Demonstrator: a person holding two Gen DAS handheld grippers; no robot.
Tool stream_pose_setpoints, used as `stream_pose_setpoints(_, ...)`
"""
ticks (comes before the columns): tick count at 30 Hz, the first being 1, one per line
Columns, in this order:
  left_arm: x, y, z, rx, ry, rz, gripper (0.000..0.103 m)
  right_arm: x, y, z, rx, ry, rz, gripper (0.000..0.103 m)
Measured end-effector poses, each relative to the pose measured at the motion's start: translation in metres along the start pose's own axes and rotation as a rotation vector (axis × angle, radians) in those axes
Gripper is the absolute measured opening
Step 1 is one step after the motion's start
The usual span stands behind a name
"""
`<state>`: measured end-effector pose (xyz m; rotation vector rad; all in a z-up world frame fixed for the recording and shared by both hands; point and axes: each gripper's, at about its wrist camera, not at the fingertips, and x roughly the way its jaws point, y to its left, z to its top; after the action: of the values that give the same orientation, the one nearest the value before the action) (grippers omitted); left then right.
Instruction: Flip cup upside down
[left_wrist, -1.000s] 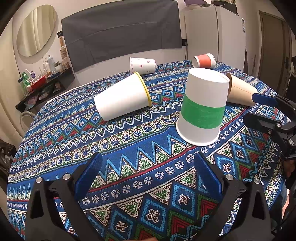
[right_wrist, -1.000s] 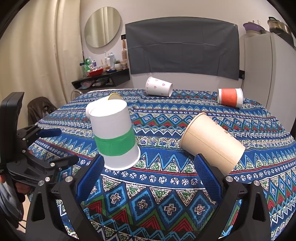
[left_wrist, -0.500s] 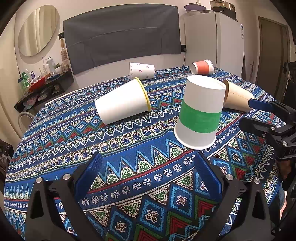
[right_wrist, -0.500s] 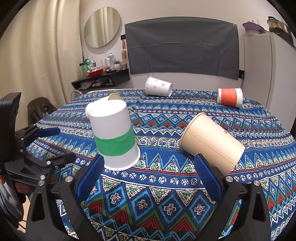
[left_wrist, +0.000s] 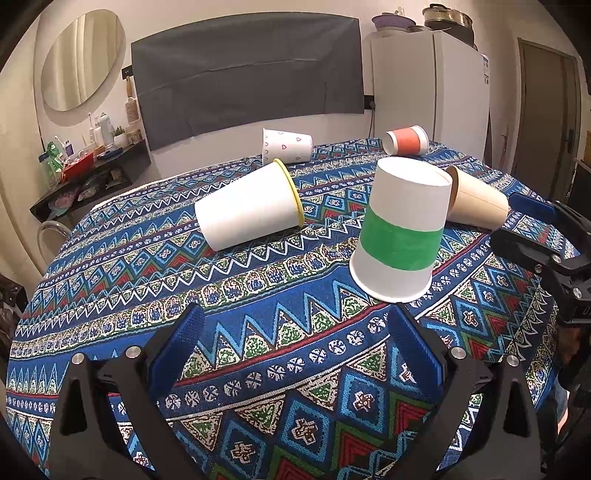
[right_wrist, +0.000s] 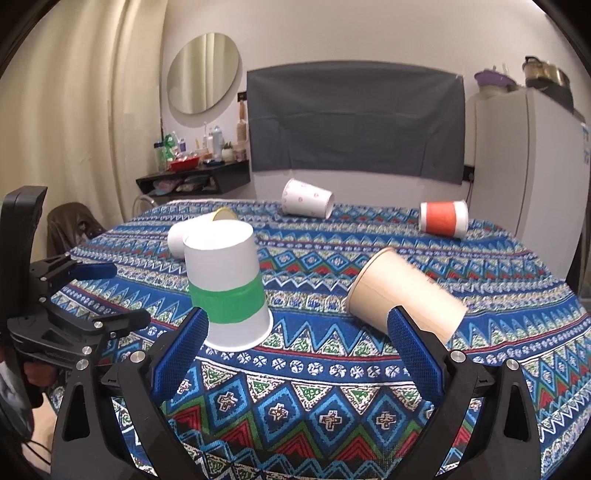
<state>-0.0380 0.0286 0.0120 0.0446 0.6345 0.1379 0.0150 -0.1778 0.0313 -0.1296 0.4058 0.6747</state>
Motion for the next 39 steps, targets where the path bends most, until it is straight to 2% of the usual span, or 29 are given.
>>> stream_pose_setpoints(4, -0.005, -0.002, -0.001, 0.005, -0.031, 0.007, 0.097, -0.01, 0.007, -0.002, -0.019, -0.061, -0.029, 0.094)
stream_pose_setpoints(10, -0.011, -0.001, -0.002, 0.0, -0.067, -0.009, 0.097, -0.009, 0.004, 0.0, -0.011, -0.053, -0.024, 0.094)
stream_pose_setpoints(21, -0.01, 0.0, -0.001, 0.002, -0.062, -0.019, 0.097, -0.006, 0.001, 0.001, -0.011, -0.044, -0.023, 0.094)
stream_pose_setpoints(28, 0.0, -0.004, 0.002, 0.016, -0.007, 0.033, 0.097, -0.004, 0.001, 0.001, -0.01, -0.038, -0.021, 0.094)
stream_pose_setpoints(39, -0.003, -0.003, -0.001, 0.018, -0.022, 0.028, 0.097, -0.003, 0.001, 0.002, -0.01, -0.037, -0.021, 0.094)
